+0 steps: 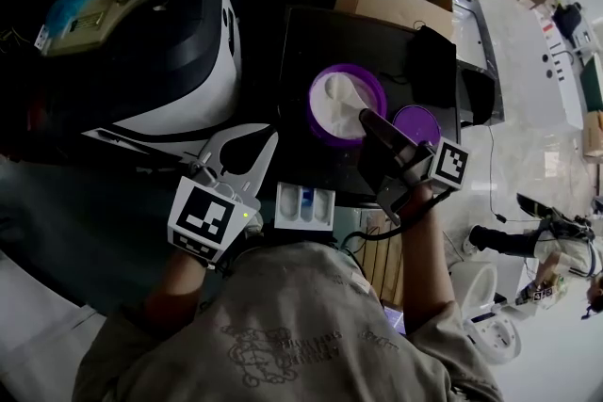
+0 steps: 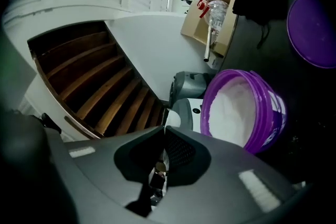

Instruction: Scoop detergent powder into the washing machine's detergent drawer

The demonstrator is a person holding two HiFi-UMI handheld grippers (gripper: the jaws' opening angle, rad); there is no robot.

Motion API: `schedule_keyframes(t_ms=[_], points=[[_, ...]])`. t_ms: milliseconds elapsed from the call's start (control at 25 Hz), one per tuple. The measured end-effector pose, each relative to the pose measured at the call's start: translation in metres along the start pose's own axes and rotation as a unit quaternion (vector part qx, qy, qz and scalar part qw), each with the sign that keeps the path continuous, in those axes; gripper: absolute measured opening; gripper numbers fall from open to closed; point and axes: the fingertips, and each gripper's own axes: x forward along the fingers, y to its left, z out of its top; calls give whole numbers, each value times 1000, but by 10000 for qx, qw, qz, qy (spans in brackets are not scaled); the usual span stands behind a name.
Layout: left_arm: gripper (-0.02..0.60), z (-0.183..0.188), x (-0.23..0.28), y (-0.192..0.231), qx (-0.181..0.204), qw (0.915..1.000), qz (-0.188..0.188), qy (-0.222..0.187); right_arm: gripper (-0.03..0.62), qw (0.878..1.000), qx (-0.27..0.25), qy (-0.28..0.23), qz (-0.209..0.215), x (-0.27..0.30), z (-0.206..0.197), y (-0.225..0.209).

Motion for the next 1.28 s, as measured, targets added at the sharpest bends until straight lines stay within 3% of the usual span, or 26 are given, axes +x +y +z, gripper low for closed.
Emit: schedule_keyframes(t_ms=[440, 840, 1280], points=[[0, 4, -2, 3, 74, 10000, -21, -51, 31, 9961, 656, -233, 536, -6, -6, 14], [0, 1, -1, 4, 61, 10000, -67, -8, 31, 9964, 614, -312, 491, -14, -8, 10], [0, -6, 4, -15, 106, 9991, -399, 77, 31, 9963, 543, -507, 435, -41, -21, 7]])
